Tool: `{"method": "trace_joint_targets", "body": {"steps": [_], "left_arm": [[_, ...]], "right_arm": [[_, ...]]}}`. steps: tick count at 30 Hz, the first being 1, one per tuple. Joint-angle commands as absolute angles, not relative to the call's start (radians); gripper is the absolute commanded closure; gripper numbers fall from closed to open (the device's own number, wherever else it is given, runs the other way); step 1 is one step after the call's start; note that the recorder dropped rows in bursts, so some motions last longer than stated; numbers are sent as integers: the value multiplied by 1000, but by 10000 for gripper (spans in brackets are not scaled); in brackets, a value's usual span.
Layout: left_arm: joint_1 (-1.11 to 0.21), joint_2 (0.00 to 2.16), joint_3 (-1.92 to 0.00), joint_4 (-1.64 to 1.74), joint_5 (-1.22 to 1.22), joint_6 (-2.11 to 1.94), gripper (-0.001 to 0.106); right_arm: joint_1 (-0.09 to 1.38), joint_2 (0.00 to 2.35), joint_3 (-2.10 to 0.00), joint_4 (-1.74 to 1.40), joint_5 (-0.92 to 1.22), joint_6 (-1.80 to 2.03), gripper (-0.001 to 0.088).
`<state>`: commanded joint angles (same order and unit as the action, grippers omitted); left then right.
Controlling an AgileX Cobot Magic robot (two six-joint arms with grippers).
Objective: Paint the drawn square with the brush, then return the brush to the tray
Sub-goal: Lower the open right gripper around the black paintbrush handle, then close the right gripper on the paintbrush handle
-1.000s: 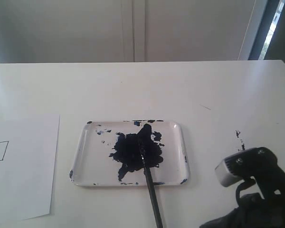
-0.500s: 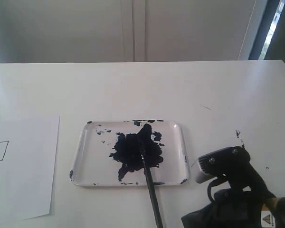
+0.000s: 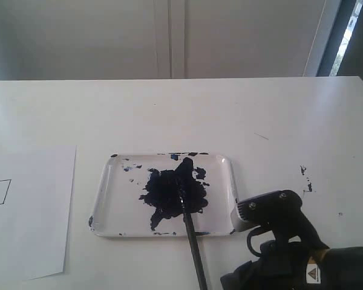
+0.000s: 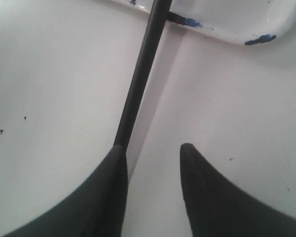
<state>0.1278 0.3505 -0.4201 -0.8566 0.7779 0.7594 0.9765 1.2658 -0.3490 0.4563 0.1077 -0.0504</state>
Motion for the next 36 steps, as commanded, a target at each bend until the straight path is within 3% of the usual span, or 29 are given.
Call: {"method": "trace_joint_targets", "body": {"steps": [20,36], "left_arm": [[128,351,-420,-857,778,762,1053],[128,351,-420,-857,778,762,1053]], "right_arm": [[1156,1412,-371,481,-12,0,516],[1156,1490,-389,477,-50,0,516]]}}
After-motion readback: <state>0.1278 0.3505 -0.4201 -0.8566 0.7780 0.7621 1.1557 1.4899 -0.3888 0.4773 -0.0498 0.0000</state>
